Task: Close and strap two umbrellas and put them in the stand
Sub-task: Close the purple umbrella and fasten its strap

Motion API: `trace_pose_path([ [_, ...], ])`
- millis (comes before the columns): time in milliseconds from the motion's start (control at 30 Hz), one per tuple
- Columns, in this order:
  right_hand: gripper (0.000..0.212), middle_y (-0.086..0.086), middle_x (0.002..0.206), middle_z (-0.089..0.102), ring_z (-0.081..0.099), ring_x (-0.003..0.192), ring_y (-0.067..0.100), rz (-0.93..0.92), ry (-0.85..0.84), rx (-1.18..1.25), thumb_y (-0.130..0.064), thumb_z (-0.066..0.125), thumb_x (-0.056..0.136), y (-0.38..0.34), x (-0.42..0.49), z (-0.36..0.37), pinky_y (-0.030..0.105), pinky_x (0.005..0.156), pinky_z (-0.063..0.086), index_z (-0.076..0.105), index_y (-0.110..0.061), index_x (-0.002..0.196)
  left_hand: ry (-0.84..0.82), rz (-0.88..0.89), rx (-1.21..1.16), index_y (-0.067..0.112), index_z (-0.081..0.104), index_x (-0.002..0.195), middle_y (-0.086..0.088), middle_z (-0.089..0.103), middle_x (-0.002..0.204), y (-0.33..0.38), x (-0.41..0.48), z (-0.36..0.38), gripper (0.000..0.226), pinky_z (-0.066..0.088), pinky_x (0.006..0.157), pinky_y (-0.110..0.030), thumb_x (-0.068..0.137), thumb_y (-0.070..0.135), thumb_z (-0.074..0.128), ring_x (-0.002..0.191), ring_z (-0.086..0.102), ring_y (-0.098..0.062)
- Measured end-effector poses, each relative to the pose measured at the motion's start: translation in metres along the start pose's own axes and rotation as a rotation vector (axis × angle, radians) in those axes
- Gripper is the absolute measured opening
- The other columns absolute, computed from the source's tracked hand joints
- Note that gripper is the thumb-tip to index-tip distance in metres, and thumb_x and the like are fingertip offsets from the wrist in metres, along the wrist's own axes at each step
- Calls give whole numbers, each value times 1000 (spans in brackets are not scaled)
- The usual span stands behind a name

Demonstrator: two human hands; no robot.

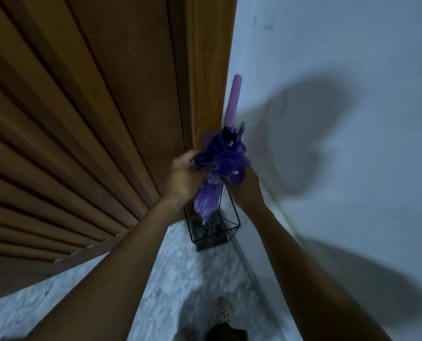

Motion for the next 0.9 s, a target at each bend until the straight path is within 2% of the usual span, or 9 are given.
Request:
trace_pose_path([
  [100,52,-4,111,61,61,105,15,76,-119,-48,-12,80,81,49,10,22,26,93,49,54,-18,126,12,-39,90,8,66,90,5,72,80,-66,11,-6,25,55,81,-35,82,-16,63,80,67,-12],
  [267,60,1,119,67,65,108,15,95,-100,-46,-17,82,80,136,15,51,27,94,53,53,-8,132,19,-69,271,6,68,96,-12,71,85,-156,26,-19,16,51,74,-29,84,-5,68,77,63,-12],
  [300,58,2,120,67,65,107,15,108,-99,-48,-17,81,81,150,14,57,26,93,54,53,-7,131,-3,-81,298,7,68,95,-9,70,83,-171,29,-20,15,50,72,-25,85,-3,68,75,62,-9],
  [400,56,-6,113,65,62,98,4,171,-95,-50,-18,79,83,189,12,71,3,82,46,51,-8,131,-36,-109,355,7,66,91,4,64,73,-210,34,-20,14,44,61,-11,86,-6,66,59,55,7],
  [500,59,3,121,64,60,106,13,206,-82,-49,-13,78,83,221,10,81,-4,75,41,48,-4,133,-26,-144,358,-3,66,99,0,64,77,-243,35,-17,18,43,61,-4,85,-14,62,58,56,15],
  [633,58,12,124,63,58,103,14,239,-111,-84,-9,75,85,256,8,93,-4,72,40,45,0,134,-24,-208,370,-7,64,101,1,62,74,-280,34,-16,20,47,61,-10,85,-18,58,56,56,10],
  [733,56,14,125,64,63,110,25,249,-126,-126,-11,72,88,276,6,100,0,72,41,44,-2,136,-23,-279,389,8,67,87,5,62,72,-306,35,-18,29,49,73,-30,84,-19,57,72,57,-15],
  [833,58,14,131,61,59,118,28,294,-174,-151,-11,68,90,294,6,107,19,84,43,39,-3,139,1,-397,295,19,70,70,9,62,59,-334,39,-20,51,40,76,-38,87,-22,45,76,48,-23],
  [900,59,14,132,61,58,120,29,320,-208,-154,-17,68,91,303,6,111,24,86,41,38,-3,140,-33,-485,339,8,70,91,-8,69,74,-343,39,-16,30,42,78,-40,91,-14,50,78,52,-27],
])
Point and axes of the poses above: each hand's wrist, its own x-axis towards the middle knuckle, its own z-axis out of the palm, y = z × x, the point moved 5 cm from there along x, towards the middle knuckle
